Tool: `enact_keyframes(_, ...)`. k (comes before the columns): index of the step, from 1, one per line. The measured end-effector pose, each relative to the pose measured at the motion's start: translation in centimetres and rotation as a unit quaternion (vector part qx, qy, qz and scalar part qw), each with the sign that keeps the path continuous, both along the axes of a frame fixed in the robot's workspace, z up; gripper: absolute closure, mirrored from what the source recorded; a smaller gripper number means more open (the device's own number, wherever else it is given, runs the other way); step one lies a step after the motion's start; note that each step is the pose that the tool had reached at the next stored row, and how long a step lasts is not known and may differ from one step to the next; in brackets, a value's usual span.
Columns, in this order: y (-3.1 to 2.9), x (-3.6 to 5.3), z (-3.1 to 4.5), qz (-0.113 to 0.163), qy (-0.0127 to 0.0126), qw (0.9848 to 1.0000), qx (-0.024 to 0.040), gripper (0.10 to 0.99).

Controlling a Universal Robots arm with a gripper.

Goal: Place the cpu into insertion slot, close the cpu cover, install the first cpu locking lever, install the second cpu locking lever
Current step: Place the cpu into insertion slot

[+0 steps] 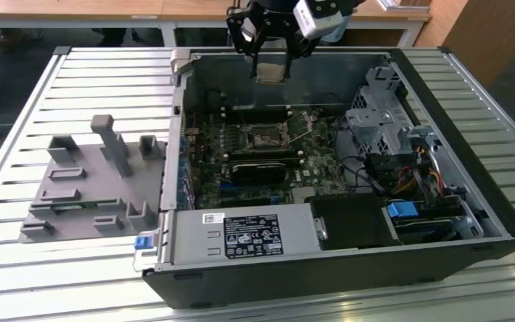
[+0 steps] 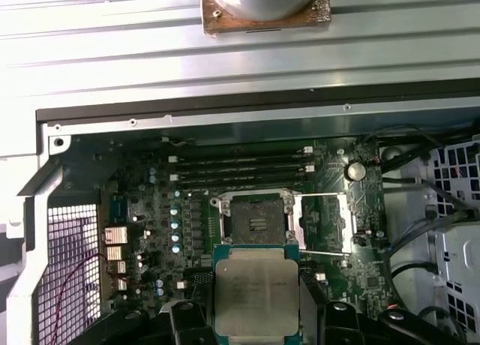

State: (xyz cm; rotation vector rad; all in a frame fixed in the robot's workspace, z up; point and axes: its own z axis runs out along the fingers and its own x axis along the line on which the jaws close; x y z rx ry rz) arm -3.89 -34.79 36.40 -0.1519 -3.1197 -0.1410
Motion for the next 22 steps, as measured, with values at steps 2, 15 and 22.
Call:
enact_keyframes(2,0.0,0.0,-0.01,-0.004,0.0,1.0,0.0,0.545)
enact_keyframes(15,0.0,-0.05,-0.08,-0.025,0.0,0.9997,0.0,0.545)
enact_keyframes(22,0.0,-0.08,-0.13,-0.036,0.0,0.9993,0.0,0.545)
